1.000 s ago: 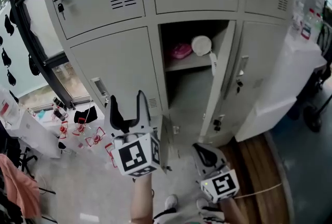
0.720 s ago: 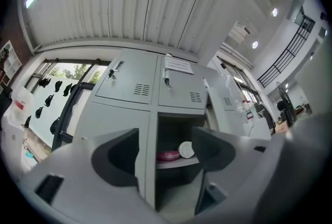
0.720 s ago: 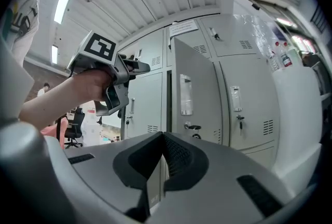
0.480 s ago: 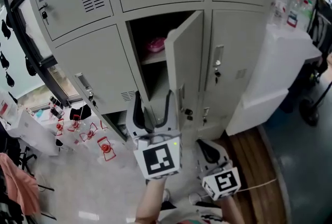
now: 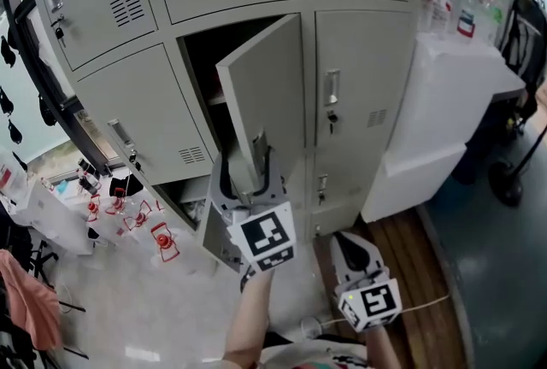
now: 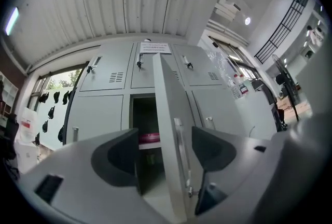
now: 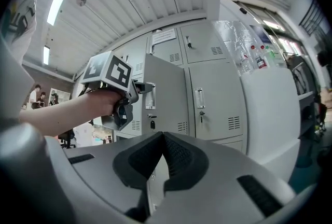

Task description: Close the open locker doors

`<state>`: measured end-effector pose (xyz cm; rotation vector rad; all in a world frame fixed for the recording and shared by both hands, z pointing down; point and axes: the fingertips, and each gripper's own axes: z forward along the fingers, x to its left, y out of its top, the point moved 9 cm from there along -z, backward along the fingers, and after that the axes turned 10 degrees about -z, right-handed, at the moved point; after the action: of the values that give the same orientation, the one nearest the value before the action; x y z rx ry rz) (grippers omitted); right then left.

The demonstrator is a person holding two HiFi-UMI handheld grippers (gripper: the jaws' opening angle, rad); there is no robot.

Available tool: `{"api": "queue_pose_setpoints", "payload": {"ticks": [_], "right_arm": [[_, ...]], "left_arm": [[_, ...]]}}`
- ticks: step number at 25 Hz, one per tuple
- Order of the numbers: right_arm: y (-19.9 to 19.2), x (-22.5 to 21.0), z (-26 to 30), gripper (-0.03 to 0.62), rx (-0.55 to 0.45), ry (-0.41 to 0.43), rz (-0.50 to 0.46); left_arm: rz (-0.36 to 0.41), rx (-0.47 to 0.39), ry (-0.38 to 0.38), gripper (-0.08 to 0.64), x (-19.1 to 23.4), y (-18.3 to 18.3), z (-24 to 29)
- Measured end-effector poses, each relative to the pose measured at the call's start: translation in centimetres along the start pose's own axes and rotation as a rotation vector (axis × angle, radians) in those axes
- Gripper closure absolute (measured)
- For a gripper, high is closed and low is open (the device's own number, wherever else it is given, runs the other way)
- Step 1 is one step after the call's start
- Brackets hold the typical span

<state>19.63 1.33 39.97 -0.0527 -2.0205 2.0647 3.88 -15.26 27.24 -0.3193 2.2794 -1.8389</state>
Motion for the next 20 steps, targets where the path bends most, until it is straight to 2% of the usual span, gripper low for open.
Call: {"api": "queue_pose_setpoints", "payload": {"ticks": [9,20], "right_arm": [[-1.4,-2.9,-1.1,0.586,-0.001,-0.009,0.035],[-1.0,-2.4,0.0,0.586,-0.032,0.036,0.014]], "left_arm": [[0.015,0.035,0.07,0.258,-0.6,-1.1,1.0],[0.014,0.046,0.108,0.258,0.3,-1.6,0.9]]}}
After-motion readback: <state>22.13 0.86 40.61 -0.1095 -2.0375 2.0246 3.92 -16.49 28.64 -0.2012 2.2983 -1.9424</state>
